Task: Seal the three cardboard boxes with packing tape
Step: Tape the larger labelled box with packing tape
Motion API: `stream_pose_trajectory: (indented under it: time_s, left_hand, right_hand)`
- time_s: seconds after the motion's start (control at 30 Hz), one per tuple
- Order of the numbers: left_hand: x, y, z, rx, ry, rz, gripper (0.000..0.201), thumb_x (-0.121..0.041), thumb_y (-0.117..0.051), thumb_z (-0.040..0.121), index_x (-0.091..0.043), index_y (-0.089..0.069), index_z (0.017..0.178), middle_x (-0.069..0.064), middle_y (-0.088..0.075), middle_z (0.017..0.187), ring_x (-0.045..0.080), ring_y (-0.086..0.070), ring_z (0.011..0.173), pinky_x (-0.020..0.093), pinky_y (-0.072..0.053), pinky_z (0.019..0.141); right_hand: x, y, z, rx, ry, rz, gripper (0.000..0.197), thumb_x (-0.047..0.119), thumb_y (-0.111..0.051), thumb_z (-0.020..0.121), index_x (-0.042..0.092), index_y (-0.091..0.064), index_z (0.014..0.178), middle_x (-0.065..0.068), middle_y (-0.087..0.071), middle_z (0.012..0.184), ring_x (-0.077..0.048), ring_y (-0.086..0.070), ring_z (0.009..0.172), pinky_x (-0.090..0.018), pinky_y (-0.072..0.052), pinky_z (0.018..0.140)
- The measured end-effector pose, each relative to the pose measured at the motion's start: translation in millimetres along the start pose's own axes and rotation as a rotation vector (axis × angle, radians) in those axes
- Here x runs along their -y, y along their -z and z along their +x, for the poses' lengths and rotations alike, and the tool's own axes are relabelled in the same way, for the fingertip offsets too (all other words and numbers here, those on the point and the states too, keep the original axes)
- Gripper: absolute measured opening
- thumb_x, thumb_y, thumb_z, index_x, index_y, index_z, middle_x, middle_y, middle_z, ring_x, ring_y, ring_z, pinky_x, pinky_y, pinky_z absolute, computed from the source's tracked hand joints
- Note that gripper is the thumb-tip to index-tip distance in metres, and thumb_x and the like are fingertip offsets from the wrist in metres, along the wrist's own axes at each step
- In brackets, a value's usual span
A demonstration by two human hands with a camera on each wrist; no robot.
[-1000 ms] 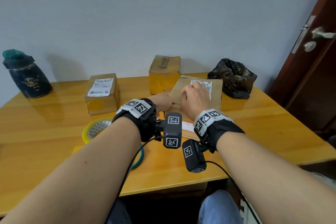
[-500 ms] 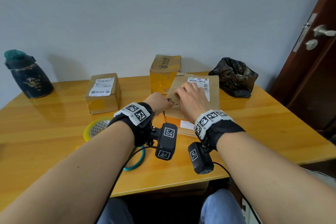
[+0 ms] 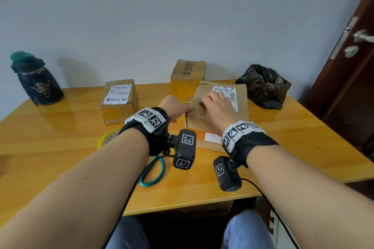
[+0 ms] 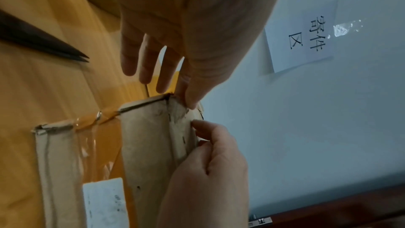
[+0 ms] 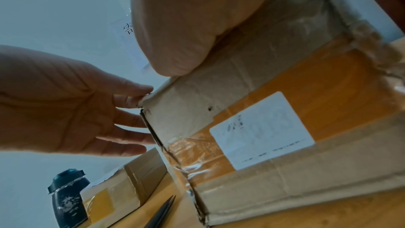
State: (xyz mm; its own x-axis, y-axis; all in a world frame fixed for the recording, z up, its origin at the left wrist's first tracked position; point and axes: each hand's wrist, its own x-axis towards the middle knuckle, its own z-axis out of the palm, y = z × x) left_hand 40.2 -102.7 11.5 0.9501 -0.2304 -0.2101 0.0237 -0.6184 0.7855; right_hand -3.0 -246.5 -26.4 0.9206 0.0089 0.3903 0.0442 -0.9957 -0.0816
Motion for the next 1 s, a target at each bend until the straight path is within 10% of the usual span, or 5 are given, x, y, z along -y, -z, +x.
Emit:
stream_pose_trajectory:
  time_s: [0.2,0.47,0.57,0.7,1.0]
  left_hand:
    - [-5.3,-2.5,-2.8,0.106,0.061,-0.064,0.034,-0.026,-0.062,0.092,-0.001,-0.060,0.116,0.012,-0.063,0.116,0.026,-0.059,0.108,0.030,-0.052,0.074]
    - [-6.8,5.4,-11.0,0.198,0.181,-0.272,0.016,-0.018,-0.057,0.096,-0.004,-0.056,0.104,0.008,-0.056,0.077,0.017,-0.051,0.053,0.015,-0.040,0.034]
    - [-6.0,4.0,-8.1,0.203,0.180,-0.258,0.024,-0.021,-0.059,0.095,-0.002,-0.058,0.109,0.008,-0.062,0.085,0.016,-0.059,0.058,0.020,-0.045,0.042]
    - [-5.4,-0.2,-5.7,0.139,0.094,-0.018,0.053,-0.038,-0.062,0.091,-0.005,-0.052,0.131,0.008,-0.054,0.132,0.025,-0.052,0.118,0.037,-0.050,0.088]
    - [-2.9,-3.8,-15.5,0.223,0.175,-0.319,0.023,-0.021,-0.062,0.093,-0.005,-0.058,0.109,0.006,-0.059,0.081,0.015,-0.054,0.059,0.013,-0.040,0.033]
  right_hand:
    - [0.1,-1.2,-1.2,-0.030,0.002,0.048,0.025,-0.001,-0.043,0.090,0.012,-0.057,0.106,-0.004,-0.052,0.111,-0.022,-0.042,0.100,-0.031,-0.035,0.081]
    - [-1.1,-7.0,-2.6,-0.108,0.014,0.092,0.023,-0.008,-0.046,0.083,0.008,-0.059,0.095,-0.006,-0.055,0.096,-0.023,-0.044,0.089,-0.036,-0.040,0.075]
    - [-2.1,-7.0,-3.1,-0.121,0.026,0.088,0.023,-0.008,-0.047,0.083,0.009,-0.059,0.093,-0.006,-0.054,0.093,-0.025,-0.046,0.088,-0.036,-0.041,0.073]
    - [-2.4,-5.6,-3.5,-0.098,0.035,0.048,0.021,-0.005,-0.048,0.086,0.010,-0.058,0.096,-0.005,-0.054,0.098,-0.023,-0.045,0.090,-0.035,-0.040,0.075]
    - [-4.5,-8.6,-12.8,-0.242,0.073,0.031,0.028,-0.015,-0.052,0.072,0.006,-0.061,0.089,-0.010,-0.058,0.087,-0.029,-0.050,0.081,-0.040,-0.044,0.067]
